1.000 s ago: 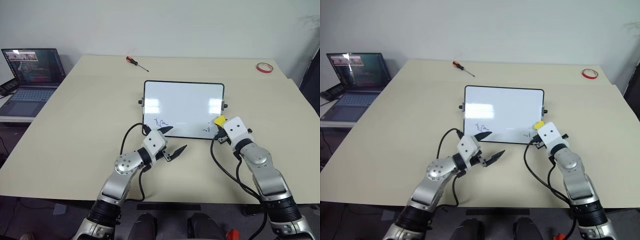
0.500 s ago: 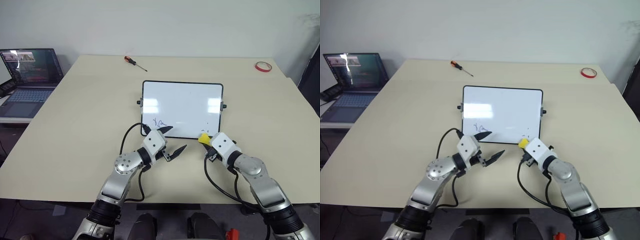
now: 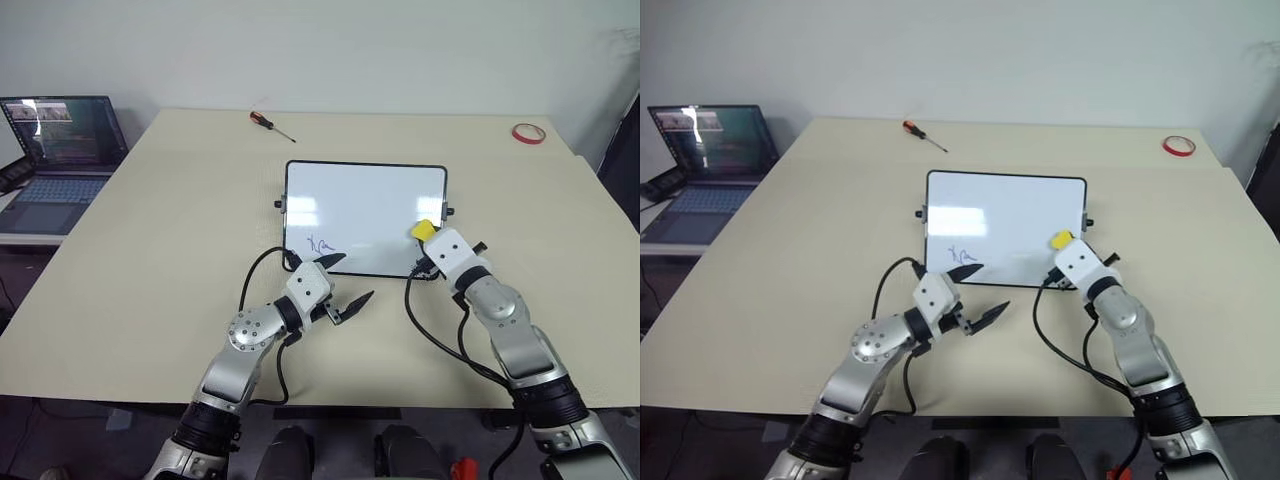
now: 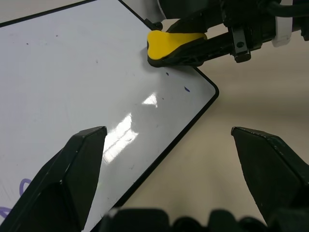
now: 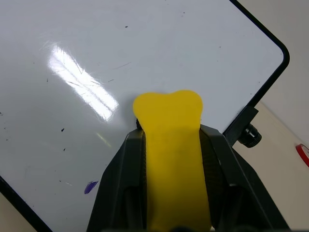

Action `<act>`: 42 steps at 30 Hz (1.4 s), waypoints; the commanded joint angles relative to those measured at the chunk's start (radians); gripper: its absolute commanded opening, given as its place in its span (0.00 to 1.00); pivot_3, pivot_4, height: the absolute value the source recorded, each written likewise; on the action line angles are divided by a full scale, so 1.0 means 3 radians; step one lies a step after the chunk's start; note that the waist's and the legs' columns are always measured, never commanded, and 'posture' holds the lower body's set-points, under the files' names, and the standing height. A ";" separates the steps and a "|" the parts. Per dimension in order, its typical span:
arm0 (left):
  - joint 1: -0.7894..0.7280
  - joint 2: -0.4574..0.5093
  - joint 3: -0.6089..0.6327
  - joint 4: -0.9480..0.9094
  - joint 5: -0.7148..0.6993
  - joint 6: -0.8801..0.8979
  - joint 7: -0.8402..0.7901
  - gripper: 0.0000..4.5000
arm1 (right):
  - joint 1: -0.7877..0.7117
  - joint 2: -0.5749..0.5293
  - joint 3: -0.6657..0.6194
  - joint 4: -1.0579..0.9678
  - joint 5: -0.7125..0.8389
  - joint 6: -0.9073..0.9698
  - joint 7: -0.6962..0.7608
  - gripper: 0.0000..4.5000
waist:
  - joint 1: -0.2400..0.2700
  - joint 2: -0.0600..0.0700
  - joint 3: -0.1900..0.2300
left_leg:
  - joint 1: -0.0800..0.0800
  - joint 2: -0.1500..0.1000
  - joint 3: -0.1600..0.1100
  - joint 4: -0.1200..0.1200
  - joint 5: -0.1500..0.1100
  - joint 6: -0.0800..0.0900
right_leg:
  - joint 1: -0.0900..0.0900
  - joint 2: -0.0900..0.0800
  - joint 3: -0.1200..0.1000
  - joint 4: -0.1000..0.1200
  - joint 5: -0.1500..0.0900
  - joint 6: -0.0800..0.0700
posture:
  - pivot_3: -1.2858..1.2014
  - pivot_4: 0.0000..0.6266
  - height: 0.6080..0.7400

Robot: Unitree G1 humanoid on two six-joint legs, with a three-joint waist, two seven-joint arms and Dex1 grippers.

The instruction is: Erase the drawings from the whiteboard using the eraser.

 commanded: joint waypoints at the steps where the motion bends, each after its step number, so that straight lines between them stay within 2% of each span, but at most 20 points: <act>1: -0.0028 0.0004 -0.0009 -0.0139 0.0002 -0.0044 0.0007 1.00 | 0.0213 -0.0067 0.0096 -0.0072 -0.0023 0.0028 0.0199 0.25 | 0.0000 0.0000 0.0000 | 0.0000 0.0000 -0.0001 0.0000 0.0000 0.0000 | 0.0000 0.0000 0.0000 0.0000 0.0000 0.0000 | 0.52 0.24 1.00; 5: -0.0057 -0.0007 -0.0011 -0.0130 0.0000 -0.0036 0.0010 1.00 | 0.0422 -0.0172 0.0147 -0.0186 -0.0044 0.0102 0.0408 0.25 | -0.0002 0.0000 0.0000 | 0.0000 0.0000 -0.0001 -0.0002 0.0000 0.0000 | 0.0000 0.0000 0.0000 -0.0001 0.0000 0.0000 | 0.52 0.24 1.00; 13: -0.0116 -0.0041 -0.0017 -0.0065 0.0004 -0.0060 0.0016 1.00 | 0.0525 -0.0282 0.0092 -0.0187 -0.0172 0.0169 0.0398 0.25 | 0.0004 -0.0001 0.0000 | 0.0001 0.0000 -0.0002 -0.0001 0.0000 0.0000 | 0.0002 0.0000 0.0000 -0.0001 0.0000 0.0001 | 0.52 0.24 1.00; 24: -0.0139 -0.0086 -0.0048 -0.0018 0.0009 -0.0095 0.0021 1.00 | -0.0240 0.0115 0.0024 0.0332 -0.0202 -0.0029 -0.0033 0.25 | -0.0030 -0.0003 0.0002 | 0.0007 0.0003 0.0003 0.0002 0.0004 0.0003 | 0.0003 0.0004 0.0002 -0.0001 0.0004 0.0008 | 0.52 0.24 1.00; 28: -0.0139 -0.0086 -0.0053 -0.0017 0.0004 -0.0099 0.0018 1.00 | -0.0311 0.0153 0.0065 0.0425 -0.0204 -0.0043 -0.0044 0.25 | -0.0030 -0.0003 0.0002 | 0.0004 0.0002 0.0004 0.0001 0.0004 0.0003 | 0.0001 0.0003 0.0003 -0.0001 0.0009 -0.0001 | 0.52 0.24 1.00; 42: -0.0077 -0.0060 -0.0040 -0.0103 -0.0005 -0.0048 0.0041 1.00 | 0.0657 -0.0262 0.0002 -0.0335 -0.0180 0.0312 0.0375 0.25 | 0.0003 -0.0003 0.0003 | 0.0000 0.0000 -0.0001 -0.0002 0.0003 0.0003 | 0.0001 0.0000 0.0004 -0.0004 0.0004 0.0008 | 0.52 0.24 1.00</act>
